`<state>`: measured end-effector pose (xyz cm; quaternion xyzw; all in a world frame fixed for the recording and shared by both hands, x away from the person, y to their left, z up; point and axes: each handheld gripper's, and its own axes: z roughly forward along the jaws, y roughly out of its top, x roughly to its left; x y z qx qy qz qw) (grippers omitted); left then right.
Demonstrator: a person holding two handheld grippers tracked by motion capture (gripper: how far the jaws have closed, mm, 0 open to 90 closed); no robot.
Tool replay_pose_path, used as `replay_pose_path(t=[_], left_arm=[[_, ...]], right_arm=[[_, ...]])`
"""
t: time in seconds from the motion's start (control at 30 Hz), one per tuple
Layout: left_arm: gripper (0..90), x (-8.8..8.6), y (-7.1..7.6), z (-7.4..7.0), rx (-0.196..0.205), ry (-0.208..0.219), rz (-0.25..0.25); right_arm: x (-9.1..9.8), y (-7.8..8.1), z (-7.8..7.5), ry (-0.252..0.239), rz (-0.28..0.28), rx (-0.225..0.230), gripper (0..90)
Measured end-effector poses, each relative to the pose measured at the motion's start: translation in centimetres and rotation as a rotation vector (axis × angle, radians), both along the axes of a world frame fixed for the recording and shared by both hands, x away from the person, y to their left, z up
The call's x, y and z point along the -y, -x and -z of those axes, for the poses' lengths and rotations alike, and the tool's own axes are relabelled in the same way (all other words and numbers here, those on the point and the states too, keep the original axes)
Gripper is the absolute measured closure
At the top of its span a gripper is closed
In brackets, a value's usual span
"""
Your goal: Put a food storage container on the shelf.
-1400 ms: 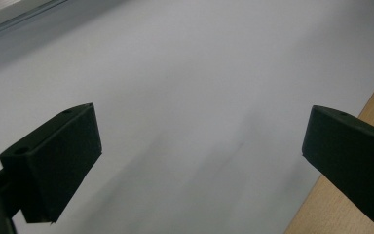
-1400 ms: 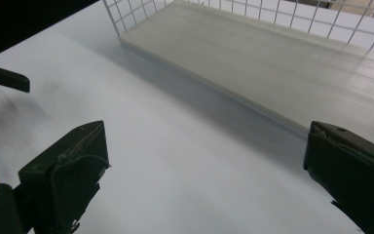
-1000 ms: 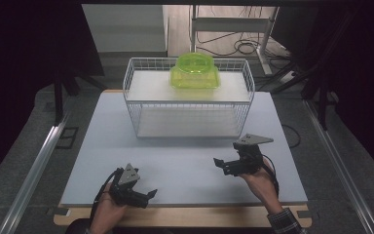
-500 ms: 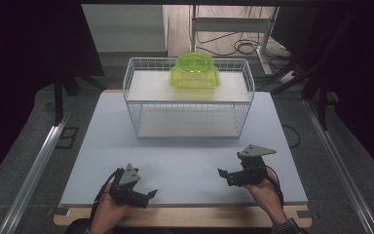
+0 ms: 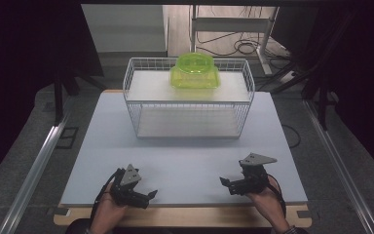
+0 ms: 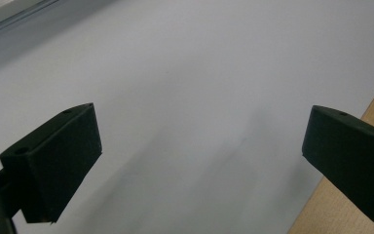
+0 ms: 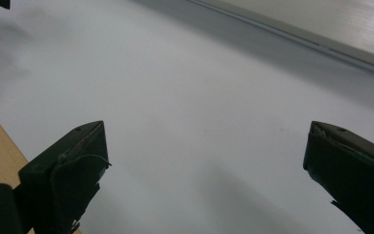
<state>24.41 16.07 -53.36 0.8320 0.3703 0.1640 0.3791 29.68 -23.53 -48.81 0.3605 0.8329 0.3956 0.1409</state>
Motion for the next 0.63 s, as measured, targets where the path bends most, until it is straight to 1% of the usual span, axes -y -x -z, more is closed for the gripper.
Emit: replay_pose_path(t=[0.27, 0.4, 0.57, 0.63], left_arm=[[0.7, 0.1, 0.0, 0.1, -0.004, -0.015, 0.003], [0.7, 0.1, 0.0, 0.1, -0.004, -0.020, 0.003], [0.7, 0.1, -0.1, 0.1, -0.002, -0.022, 0.002], [0.7, 0.1, -0.1, 0.1, -0.001, -0.023, 0.001]], right_arm=[[0.3, 0.4, 1.2, 0.013, 0.001, -0.055, 2.9], [0.4, 0.4, 1.7, 0.024, 0.003, -0.073, 2.9], [0.5, 0.3, 1.9, 0.045, 0.006, -0.079, 2.9], [0.5, 0.3, 1.9, 0.058, 0.007, -0.071, 2.9]])
